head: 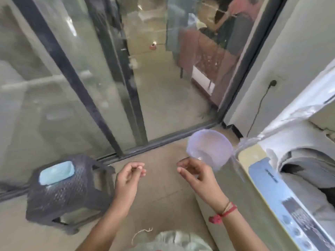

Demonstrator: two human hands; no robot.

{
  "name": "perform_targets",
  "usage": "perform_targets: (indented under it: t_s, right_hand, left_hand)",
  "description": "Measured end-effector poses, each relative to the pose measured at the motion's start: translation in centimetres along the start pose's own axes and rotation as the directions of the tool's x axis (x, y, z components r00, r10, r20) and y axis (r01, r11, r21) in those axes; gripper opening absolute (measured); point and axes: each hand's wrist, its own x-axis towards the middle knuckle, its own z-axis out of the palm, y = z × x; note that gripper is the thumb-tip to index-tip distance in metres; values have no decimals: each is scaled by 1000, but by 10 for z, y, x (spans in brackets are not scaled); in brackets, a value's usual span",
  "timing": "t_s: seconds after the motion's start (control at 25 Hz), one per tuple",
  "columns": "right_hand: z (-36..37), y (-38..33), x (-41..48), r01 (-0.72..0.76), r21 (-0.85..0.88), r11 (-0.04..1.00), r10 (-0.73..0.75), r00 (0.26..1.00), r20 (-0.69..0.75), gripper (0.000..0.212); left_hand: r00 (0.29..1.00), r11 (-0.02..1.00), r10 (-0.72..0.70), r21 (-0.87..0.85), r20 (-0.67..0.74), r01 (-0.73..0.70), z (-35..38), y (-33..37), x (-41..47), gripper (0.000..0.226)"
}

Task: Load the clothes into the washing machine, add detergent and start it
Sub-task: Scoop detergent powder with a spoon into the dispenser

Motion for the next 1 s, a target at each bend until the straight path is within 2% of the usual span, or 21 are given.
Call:
perform_targets:
  t_s: [0.16, 0.28, 0.4, 0.52, 0.6, 0.72, 0.84, 1.0]
  right_hand:
    - [142, -28, 43, -26, 32, 999, 14, 944, 331, 7]
    - [236, -57, 66, -18, 12, 1000, 9, 856, 517, 14]
    - [304, -84, 91, -16, -20, 1000, 25, 747, 664, 19]
    - [350, -88, 126, 16, -78, 997, 47, 678, 733, 18]
    - [381, -85, 155, 40, -141, 989, 81, 654, 752, 15]
    - [427, -67, 199, 93, -245, 965, 128, 646, 752, 13]
    - [472, -47, 237, 214, -366, 906, 149, 647, 748, 12]
    - [511, -26, 257, 226, -476, 850, 267, 595, 758, 11]
  left_hand:
    - [941, 995, -100, -44, -324, 91, -164, -22, -2, 24]
    - [822, 984, -177, -127, -541, 128, -266, -33, -25, 20]
    - [718, 968, -246, -202, -651, 149, -330, -50, -43, 14]
    - [647, 939, -341, -276, -682, 205, -352, -73, -41, 14]
    - [626, 927, -372, -301, -685, 222, -359, -80, -30, 13]
    - [606, 911, -411, -317, -681, 262, -361, -84, -9, 12]
    - [575, 873, -487, -352, -657, 337, -370, -90, 20, 12]
    - [550, 817, -574, -386, -606, 427, -381, -106, 55, 11]
